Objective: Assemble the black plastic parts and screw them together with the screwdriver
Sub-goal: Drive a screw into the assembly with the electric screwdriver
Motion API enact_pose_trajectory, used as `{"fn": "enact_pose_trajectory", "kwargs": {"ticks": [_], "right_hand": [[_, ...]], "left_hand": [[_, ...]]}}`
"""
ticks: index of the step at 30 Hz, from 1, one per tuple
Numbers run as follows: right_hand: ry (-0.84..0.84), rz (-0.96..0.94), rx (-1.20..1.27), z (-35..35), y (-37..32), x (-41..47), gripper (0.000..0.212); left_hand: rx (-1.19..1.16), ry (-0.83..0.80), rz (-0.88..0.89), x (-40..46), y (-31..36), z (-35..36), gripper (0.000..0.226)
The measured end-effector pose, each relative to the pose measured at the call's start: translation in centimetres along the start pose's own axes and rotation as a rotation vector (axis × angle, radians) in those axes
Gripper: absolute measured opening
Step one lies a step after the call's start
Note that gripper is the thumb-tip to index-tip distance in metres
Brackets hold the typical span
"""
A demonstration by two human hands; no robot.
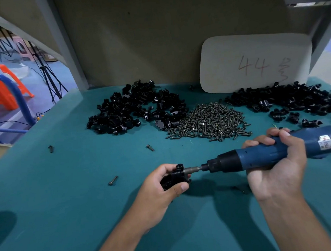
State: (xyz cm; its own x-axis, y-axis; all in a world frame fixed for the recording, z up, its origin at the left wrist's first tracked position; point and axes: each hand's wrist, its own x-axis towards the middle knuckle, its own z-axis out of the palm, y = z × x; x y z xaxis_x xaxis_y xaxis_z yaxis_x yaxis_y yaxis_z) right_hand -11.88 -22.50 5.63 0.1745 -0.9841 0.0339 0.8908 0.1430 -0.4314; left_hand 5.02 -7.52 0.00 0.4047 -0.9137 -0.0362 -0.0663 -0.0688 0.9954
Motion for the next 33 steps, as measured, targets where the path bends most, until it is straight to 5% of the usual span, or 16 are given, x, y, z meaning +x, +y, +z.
{"fn": "enact_pose_trajectory", "kwargs": {"ticks": [33], "right_hand": [[-0.054,0.046,-0.023,0.57,0.19,-0.69,0.012]], "left_hand": [[-0.054,0.014,-0.019,0.07,0.28,0.27,0.025]]}}
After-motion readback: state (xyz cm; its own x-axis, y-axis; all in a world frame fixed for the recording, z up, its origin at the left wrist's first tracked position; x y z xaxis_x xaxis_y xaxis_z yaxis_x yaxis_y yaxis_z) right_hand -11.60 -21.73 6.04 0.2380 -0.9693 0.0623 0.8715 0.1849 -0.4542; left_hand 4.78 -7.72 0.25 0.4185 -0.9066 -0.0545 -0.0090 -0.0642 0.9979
